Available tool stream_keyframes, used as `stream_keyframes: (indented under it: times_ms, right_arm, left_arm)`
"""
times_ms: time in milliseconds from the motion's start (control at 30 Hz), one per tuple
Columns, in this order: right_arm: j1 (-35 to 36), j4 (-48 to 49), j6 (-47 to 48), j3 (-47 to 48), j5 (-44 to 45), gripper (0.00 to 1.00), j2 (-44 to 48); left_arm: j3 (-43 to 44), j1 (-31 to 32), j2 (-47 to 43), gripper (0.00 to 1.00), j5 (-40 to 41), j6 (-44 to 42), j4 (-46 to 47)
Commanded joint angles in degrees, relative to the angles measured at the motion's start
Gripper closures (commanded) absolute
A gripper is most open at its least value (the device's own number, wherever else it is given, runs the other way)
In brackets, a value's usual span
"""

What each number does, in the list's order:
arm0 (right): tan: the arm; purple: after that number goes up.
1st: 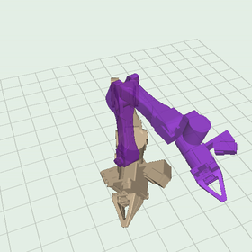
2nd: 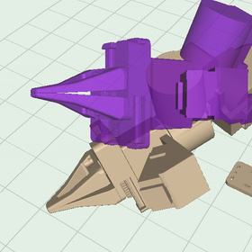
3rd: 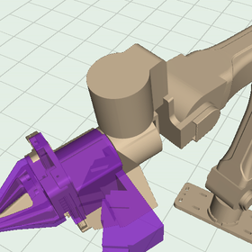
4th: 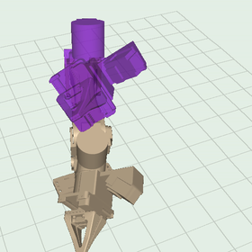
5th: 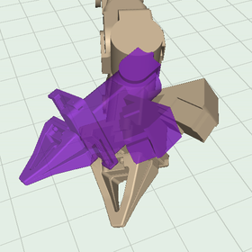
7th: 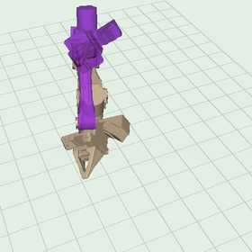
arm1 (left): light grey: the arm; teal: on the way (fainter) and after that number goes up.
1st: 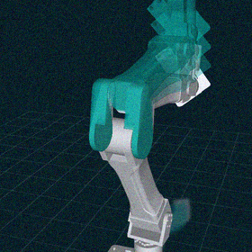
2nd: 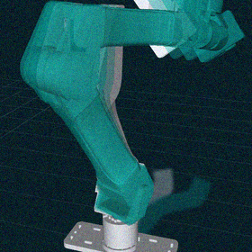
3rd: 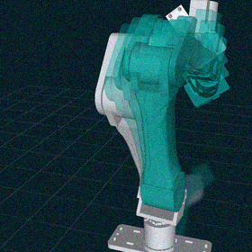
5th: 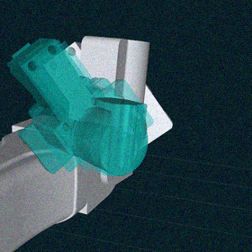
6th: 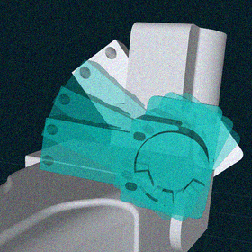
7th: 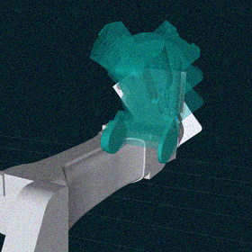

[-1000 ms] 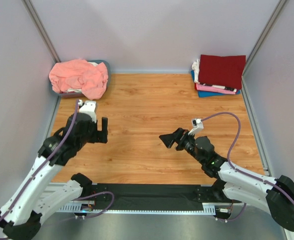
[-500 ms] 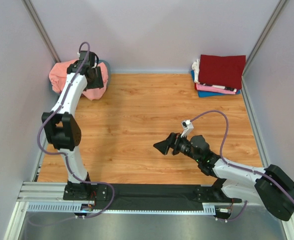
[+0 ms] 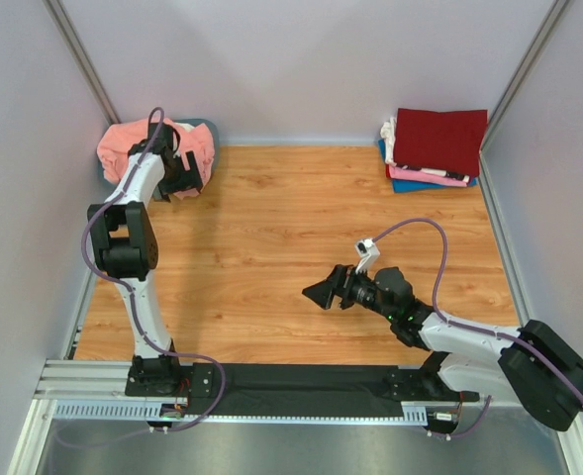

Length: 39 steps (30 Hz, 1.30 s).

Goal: Fold and stack the t-shirts
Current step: Grab the tshirt from the pile

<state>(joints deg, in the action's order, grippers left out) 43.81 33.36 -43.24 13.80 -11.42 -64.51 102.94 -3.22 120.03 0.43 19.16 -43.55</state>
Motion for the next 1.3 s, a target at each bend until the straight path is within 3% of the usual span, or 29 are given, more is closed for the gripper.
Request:
stream_keyframes:
  times_ms: [0,233,433,567,633,667,733,767,967,1100,1267]
  right_arm:
    - [0.05,3.29,0.97,2.81,-2.02,0.0,-1.67]
    - [0.05,3.2,1.06,3.6,-3.35,0.0,-2.9]
    - [0.13,2.94,1.06,4.04,-3.78,0.0,-3.6]
    - [0.05,2.85,1.06,4.21,-3.79,0.0,-4.04]
    - [0.05,2.76,0.97,4.3,-3.78,0.0,-4.13]
    - [0.05,2.76,0.97,4.39,-3.87,0.0,-4.22]
    - [0.05,2.67,0.97,4.48,-4.05,0.0,-4.48]
    - [0.05,2.58,0.88,4.57,-4.05,0.0,-4.57]
    - [0.13,2.41,0.88,5.01,-4.49,0.0,-5.27]
    - [0.05,2.14,0.88,5.18,-4.75,0.0,-5.28]
    - [0.05,1.27,1.49,4.66,-4.23,0.02,-2.74]
  left_arm:
    - [0.69,-0.29,-0.59,0.04,-2.72,0.53,7.51]
    - [-1.33,-0.38,1.96,0.07,-4.64,1.5,15.07]
    - [1.22,-0.38,5.13,0.11,-4.03,2.55,14.19]
    - [0.17,-0.38,4.17,0.46,-4.47,2.9,14.98]
    - [-0.54,-0.38,3.11,0.55,-4.91,2.99,15.78]
    - [-0.72,-0.29,2.15,0.7,-4.91,3.08,15.86]
    - [-0.63,-0.38,1.18,0.84,-4.73,2.9,15.16]
    - [-0.63,-0.38,0.13,0.99,-4.65,2.73,14.81]
    - [2.44,-0.29,-7.07,1.0,-3.15,2.55,9.98]
    - [11.57,1.02,-12.26,1.0,-0.88,2.03,3.49]
    - [25.52,8.39,-19.73,1.0,3.87,-1.93,-4.41]
